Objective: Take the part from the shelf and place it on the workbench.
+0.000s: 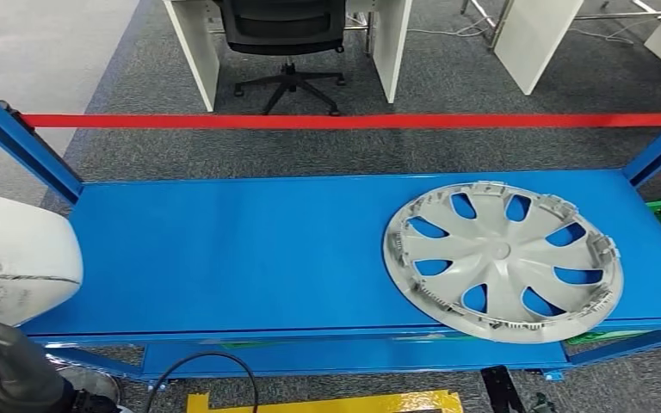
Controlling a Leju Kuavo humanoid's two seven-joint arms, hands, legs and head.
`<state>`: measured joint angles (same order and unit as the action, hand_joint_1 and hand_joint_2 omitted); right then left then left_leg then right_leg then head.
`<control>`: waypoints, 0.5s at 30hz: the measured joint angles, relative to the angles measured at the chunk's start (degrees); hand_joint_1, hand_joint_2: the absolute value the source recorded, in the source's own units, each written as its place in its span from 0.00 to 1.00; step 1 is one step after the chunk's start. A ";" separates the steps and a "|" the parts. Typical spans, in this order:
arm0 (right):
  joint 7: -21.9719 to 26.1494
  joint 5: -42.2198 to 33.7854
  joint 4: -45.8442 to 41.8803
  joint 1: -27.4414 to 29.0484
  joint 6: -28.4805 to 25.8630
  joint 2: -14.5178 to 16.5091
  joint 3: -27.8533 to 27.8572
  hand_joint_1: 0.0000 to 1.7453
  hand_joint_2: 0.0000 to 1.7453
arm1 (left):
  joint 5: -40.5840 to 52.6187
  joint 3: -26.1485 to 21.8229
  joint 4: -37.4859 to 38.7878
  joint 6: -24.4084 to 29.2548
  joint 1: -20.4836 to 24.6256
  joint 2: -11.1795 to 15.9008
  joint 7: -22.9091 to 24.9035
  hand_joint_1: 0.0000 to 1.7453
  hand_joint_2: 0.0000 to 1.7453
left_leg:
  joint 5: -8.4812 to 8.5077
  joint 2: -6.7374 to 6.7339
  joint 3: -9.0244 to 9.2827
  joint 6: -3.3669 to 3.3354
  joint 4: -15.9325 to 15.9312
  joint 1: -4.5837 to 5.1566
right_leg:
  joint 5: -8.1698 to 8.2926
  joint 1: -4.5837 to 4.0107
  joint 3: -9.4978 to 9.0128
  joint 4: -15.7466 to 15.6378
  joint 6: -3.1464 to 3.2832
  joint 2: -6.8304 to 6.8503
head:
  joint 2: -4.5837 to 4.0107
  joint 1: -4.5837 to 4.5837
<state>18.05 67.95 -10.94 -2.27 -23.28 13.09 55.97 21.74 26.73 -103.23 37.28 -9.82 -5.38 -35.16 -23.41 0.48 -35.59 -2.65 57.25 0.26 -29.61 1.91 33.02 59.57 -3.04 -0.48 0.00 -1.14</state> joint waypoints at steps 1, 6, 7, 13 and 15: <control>-0.08 -0.02 0.01 -0.15 0.18 -0.03 0.15 0.00 0.00 | -0.98 0.85 0.15 -0.51 0.35 0.41 0.02 1.00 1.00 | 0.31 -0.06 0.39 -0.18 -0.68 -0.23 | -1.42 -0.08 0.86 2.02 -0.02 0.06 | 0.00 -0.07; -0.60 0.03 0.02 -0.34 0.94 -0.24 0.73 0.00 0.00 | -4.28 3.76 1.12 -2.81 0.85 2.37 0.01 1.00 1.00 | 0.36 -0.10 0.27 -0.16 -0.68 -0.31 | -5.71 -0.02 5.03 11.91 -0.68 0.20 | 0.00 -0.09; -0.69 0.07 0.02 -0.39 1.02 -0.37 0.84 0.00 0.00 | -4.52 4.06 1.28 -2.99 0.87 2.69 0.01 1.00 1.00 | 0.25 -0.08 0.22 0.09 -0.41 -0.43 | -3.95 0.09 3.24 8.84 -0.87 0.26 | 0.00 -0.12; -1.48 1.57 0.08 -0.63 2.39 -0.75 0.99 0.00 0.00 | -8.12 5.62 1.69 -6.41 1.09 4.35 -0.31 1.00 1.00 | -0.49 0.06 -0.11 2.22 1.54 -0.46 | -0.80 -0.09 -2.33 -0.95 0.97 -0.18 | 0.00 0.23; -1.27 2.10 0.08 -0.69 2.91 -0.80 0.91 0.00 0.00 | -8.89 5.94 1.85 -7.20 1.11 4.82 -0.73 1.00 1.00 | -1.58 0.05 -0.52 2.69 2.77 -0.68 | -0.46 -0.03 -2.67 -1.02 1.74 -0.07 | 0.00 0.36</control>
<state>16.78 70.05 -10.86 -2.95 -20.37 12.28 56.88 12.85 32.68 -101.38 30.08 -8.70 -0.56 -35.89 -25.00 0.53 -36.11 0.03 60.03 -0.42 -30.07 1.87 30.34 58.55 -1.30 -0.55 0.00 -0.78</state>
